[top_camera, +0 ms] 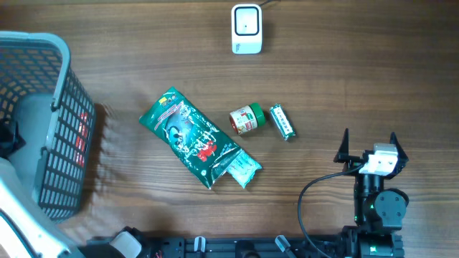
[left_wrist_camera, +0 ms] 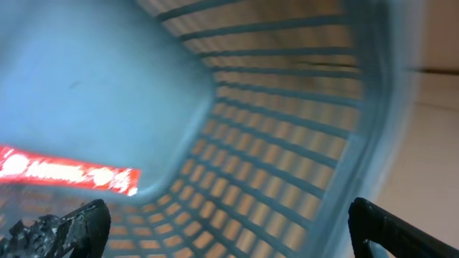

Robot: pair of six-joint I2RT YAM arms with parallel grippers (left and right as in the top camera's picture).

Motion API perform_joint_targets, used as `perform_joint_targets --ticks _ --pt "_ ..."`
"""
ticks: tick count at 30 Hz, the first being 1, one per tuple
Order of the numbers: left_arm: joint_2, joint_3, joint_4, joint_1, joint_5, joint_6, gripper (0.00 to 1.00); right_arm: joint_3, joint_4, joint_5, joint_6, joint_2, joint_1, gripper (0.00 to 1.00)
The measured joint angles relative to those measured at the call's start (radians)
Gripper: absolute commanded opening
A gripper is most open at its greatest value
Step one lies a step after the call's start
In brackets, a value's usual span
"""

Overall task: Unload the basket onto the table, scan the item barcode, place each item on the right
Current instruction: 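Reach the left gripper into the basket and grasp the red Nescafe stick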

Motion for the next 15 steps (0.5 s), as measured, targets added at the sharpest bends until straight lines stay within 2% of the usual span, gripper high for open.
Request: perform_joint_targets --ticks 3,7,10,15 --pt "0.192 0.001 -0.052 0.013 0.107 -0.072 1.0 0.0 0.0 0.0 0.0 0.0 0.0 1.0" --pt "0.325 0.0 -0.116 0.013 0.214 -0.162 1.0 0.0 0.0 0.0 0.0 0.0 0.0 1.0" --pt "0.403 0.0 -0.156 0.013 0.236 -0.23 1.0 0.0 0.0 0.0 0.0 0.0 0.0 1.0" --pt "0.509 0.0 -0.157 0.013 0.238 -0.259 1.0 0.0 0.0 0.0 0.0 0.0 0.0 1.0"
